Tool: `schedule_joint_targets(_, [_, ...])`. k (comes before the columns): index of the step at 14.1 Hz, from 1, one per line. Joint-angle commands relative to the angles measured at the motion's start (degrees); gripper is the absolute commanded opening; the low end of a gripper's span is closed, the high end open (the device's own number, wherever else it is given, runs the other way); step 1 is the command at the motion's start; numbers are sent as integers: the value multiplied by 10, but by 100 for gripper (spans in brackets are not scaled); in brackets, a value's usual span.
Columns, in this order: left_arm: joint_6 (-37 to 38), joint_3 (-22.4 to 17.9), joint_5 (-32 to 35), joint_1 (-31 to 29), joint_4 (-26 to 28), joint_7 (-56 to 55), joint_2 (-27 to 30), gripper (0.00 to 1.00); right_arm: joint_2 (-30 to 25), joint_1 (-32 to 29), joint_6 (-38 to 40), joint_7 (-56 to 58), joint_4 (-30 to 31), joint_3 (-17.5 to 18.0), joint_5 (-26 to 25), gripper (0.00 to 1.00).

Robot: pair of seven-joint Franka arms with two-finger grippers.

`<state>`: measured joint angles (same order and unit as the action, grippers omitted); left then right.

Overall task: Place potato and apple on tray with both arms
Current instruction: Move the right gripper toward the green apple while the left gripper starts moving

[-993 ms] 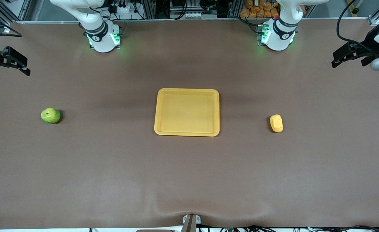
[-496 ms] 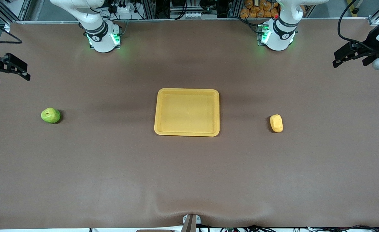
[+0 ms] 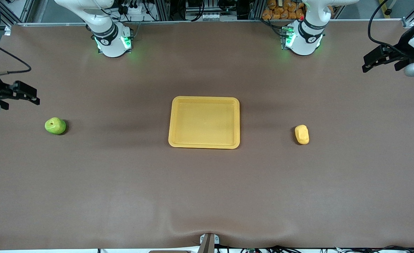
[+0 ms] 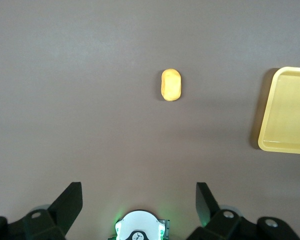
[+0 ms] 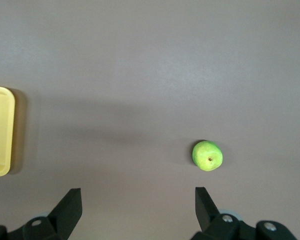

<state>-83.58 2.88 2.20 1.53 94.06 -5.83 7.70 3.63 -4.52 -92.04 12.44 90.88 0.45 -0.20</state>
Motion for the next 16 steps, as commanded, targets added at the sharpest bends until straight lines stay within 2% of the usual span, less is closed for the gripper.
schedule_joint_targets(1, [15,-1,-10,1,-15,-7,-7,100,32,-21,-4,-5,-19,5,-1,100])
schedule_joint_targets(9, [13,0,-10,5,-7,-8,-15,100,128,-63,-29,-5,-19,4,-11,100])
schedule_joint_targets(16, [-13,11,-10,7,21,-8,-27,100,187,-102,-38,-9,-13,4,-29,100])
